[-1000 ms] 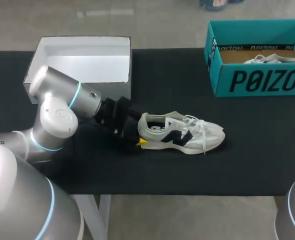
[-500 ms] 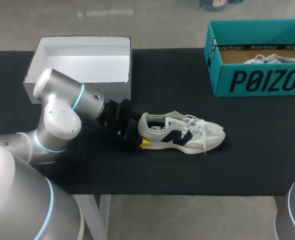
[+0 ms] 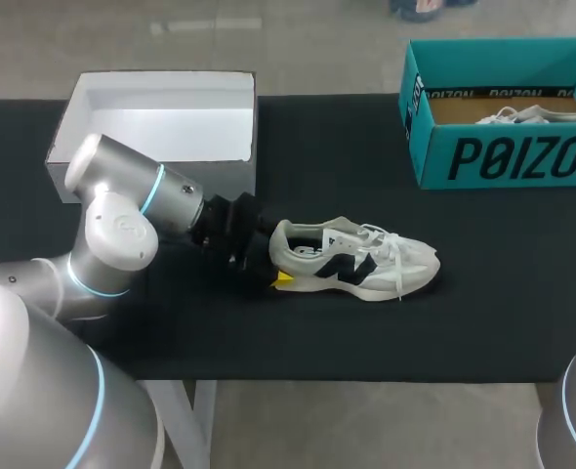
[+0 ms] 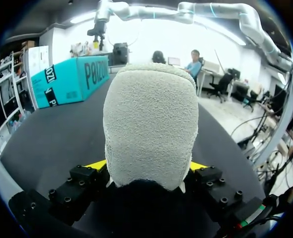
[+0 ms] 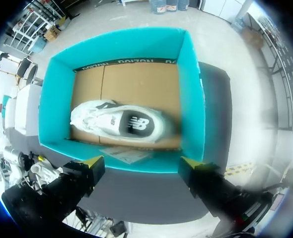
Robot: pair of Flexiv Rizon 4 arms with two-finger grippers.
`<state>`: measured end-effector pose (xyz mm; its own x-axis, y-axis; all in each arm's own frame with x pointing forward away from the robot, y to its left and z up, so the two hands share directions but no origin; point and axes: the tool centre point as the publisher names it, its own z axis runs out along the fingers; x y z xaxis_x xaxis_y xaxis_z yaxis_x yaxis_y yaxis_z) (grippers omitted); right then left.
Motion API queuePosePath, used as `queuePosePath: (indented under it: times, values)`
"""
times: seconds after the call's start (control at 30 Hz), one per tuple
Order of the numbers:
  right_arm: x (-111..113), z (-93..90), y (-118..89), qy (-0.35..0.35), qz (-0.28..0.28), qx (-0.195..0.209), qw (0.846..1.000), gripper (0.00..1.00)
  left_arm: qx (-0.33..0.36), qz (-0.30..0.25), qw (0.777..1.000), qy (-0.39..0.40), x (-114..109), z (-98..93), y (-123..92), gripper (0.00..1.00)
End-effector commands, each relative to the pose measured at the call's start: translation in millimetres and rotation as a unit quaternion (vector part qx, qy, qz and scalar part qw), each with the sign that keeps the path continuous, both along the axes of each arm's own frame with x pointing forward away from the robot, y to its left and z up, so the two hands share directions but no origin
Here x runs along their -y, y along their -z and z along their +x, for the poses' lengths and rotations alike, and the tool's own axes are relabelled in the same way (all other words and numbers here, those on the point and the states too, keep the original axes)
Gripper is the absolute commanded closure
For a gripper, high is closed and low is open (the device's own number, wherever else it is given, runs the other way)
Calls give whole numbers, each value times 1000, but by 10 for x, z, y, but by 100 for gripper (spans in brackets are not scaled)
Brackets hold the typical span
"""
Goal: Take the shoe out of the shoebox, open the shoe tongue, remove and reinsert the insole, then place the shoe into the shoebox
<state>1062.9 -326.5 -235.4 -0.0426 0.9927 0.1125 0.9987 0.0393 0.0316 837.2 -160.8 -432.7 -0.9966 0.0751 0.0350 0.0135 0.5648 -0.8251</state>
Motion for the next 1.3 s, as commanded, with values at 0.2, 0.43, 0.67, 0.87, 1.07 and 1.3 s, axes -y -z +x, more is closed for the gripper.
queuePosePath:
  times: [0.2,0.43,0.67,0.87,1.07,1.3]
  values:
    - [-823,-570,-9,-49,18,-22,998,0,0,0,1000,1,21,15,31,100]
    - [-968,-663,6,-60,23,-35,997,0,0,0,1000,1,21,15,31,100]
    - [-968,-663,6,-60,23,-35,997,0,0,0,1000,1,21,15,31,100]
    - [-968,-663,6,-60,23,-35,997,0,0,0,1000,1,21,15,31,100]
    - [-1018,-729,21,-50,10,-40,998,0,0,0,1000,1,21,15,31,100]
    - [-1495,-1186,-26,-10,-6,-15,1000,0,0,0,1000,1,21,15,31,100]
